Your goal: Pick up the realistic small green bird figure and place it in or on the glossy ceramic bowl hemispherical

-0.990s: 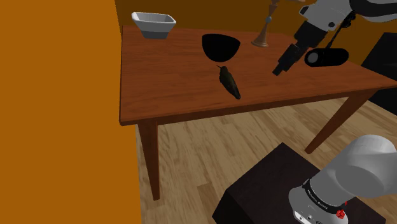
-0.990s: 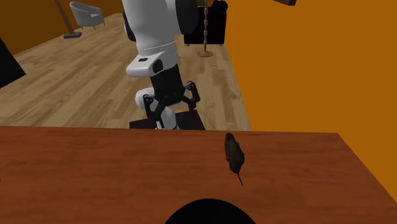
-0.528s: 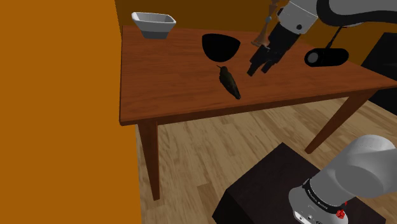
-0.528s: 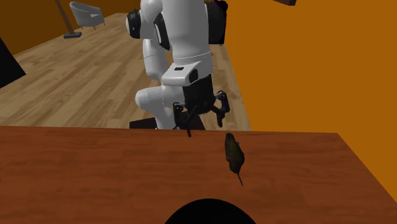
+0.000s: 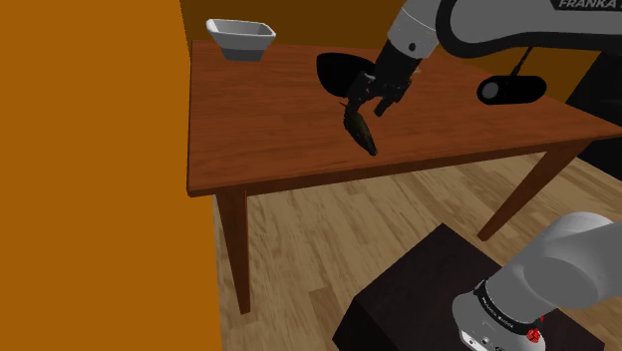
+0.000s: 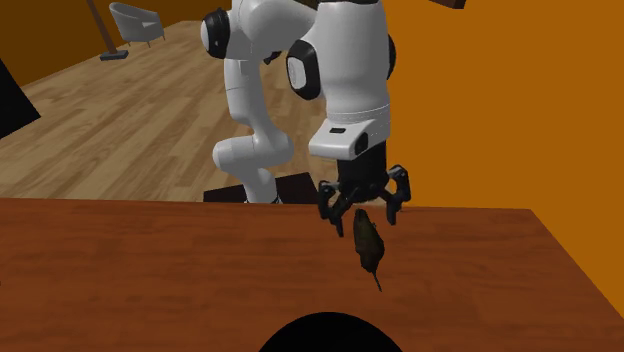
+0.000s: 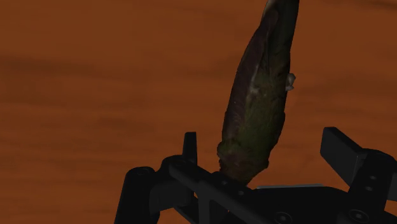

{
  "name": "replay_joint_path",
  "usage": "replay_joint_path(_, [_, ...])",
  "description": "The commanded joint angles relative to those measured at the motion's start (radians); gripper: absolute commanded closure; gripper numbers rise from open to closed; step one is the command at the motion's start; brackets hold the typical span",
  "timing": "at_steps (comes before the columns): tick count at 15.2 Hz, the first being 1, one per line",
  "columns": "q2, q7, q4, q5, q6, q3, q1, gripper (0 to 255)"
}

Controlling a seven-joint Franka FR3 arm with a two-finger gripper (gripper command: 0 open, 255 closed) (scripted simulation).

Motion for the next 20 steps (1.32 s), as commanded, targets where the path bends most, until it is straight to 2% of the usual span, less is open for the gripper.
replay_joint_path(1, [0.013,0.009,-0.010,-0.001,0.025,0.009,-0.001,0])
replay_joint_path(6, [0.035,0.011,-0.051,-0.002,0.088,0.019,-0.002,0])
replay_joint_path(13, [0.035,0.011,-0.051,-0.002,0.088,0.019,-0.002,0])
replay_joint_path(14, [0.035,0.011,-0.051,-0.002,0.088,0.019,-0.002,255])
replay_joint_path(20, [0.035,0.011,-0.051,-0.002,0.088,0.019,-0.002,255])
